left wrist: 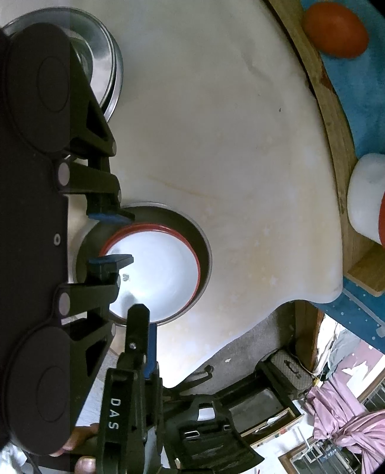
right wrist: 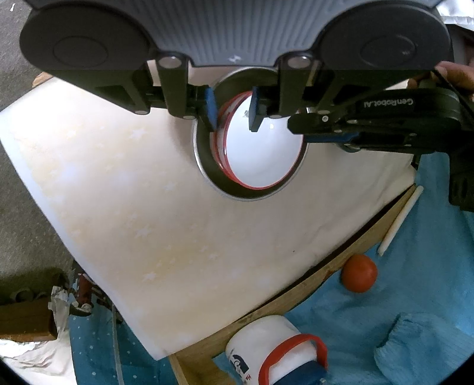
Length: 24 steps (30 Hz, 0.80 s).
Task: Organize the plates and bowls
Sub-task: 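Open both grippers to release the small white bowl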
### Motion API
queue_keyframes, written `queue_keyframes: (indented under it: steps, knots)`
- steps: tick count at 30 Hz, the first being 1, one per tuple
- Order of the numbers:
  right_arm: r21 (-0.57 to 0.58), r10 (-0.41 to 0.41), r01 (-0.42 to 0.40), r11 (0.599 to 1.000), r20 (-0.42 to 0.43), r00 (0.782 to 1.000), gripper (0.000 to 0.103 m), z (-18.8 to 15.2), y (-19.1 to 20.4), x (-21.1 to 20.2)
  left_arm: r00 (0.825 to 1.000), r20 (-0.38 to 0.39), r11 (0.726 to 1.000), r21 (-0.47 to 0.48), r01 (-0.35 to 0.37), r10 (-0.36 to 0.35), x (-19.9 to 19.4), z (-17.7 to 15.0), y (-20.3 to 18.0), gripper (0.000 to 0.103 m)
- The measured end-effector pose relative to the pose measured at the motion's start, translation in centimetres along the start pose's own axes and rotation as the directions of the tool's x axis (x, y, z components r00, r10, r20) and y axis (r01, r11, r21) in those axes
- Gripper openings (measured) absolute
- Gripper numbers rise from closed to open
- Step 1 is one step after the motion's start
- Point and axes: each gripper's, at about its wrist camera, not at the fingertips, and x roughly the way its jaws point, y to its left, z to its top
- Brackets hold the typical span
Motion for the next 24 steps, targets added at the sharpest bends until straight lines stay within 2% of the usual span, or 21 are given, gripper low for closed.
queue_keyframes:
  steps: [3, 7, 10, 12, 13, 14, 18, 20, 21, 24]
  knots:
    - [0.002, -0.011, 0.011, 1.0, 0.019, 1.0, 0.03, -0.1, 0.1, -0.6, 1.0, 0.023, 1.0, -0.003, -0.007, 0.007, -0.8, -0.2, 0.2, 0.029]
    - [-0.001, -0.028, 0.028, 1.0, 0.048, 0.998, 0.039, 0.0, 0.1, -1.5, 0.998, 0.057, 1.0, -0.023, -0.015, 0.017, -2.0, -0.3, 0.9, 0.035]
    - [-0.005, -0.039, 0.04, 0.999, 0.066, 0.997, 0.05, 0.1, 0.0, -2.0, 0.995, 0.093, 0.998, -0.05, -0.023, 0.028, -2.8, -0.4, 1.5, 0.046]
    - [-0.006, -0.046, 0.047, 0.999, 0.078, 0.996, 0.056, 0.2, 0.0, -2.3, 0.993, 0.113, 0.997, -0.067, -0.03, 0.037, -3.3, -0.4, 2.0, 0.058]
    - [-0.007, -0.046, 0.047, 0.999, 0.084, 0.995, 0.062, 0.2, 0.0, -2.5, 0.992, 0.121, 0.997, -0.073, -0.035, 0.043, -3.5, -0.4, 2.2, 0.06]
    - [-0.008, -0.047, 0.047, 0.999, 0.089, 0.995, 0.067, 0.2, 0.0, -2.6, 0.99, 0.129, 0.996, -0.08, -0.039, 0.049, -3.7, -0.3, 2.4, 0.066]
    - [-0.017, -0.058, 0.06, 0.998, 0.112, 0.992, 0.077, 0.4, 0.0, -3.1, 0.986, 0.155, 0.993, -0.106, -0.042, 0.058, -4.4, -0.3, 3.3, 0.086]
    - [-0.016, -0.063, 0.065, 0.998, 0.123, 0.99, 0.089, 0.5, 0.0, -3.3, 0.985, 0.161, 0.992, -0.121, -0.039, 0.058, -4.6, -0.4, 3.8, 0.097]
    - [-0.014, -0.062, 0.064, 0.998, 0.13, 0.99, 0.092, 0.5, -0.1, -3.5, 0.985, 0.162, 0.991, -0.124, -0.042, 0.062, -4.7, -0.5, 3.9, 0.102]
    - [-0.001, -0.065, 0.066, 0.998, 0.144, 0.987, 0.099, 0.7, -0.3, -3.9, 0.983, 0.164, 0.99, -0.128, -0.057, 0.078, -4.9, -0.7, 4.1, 0.102]
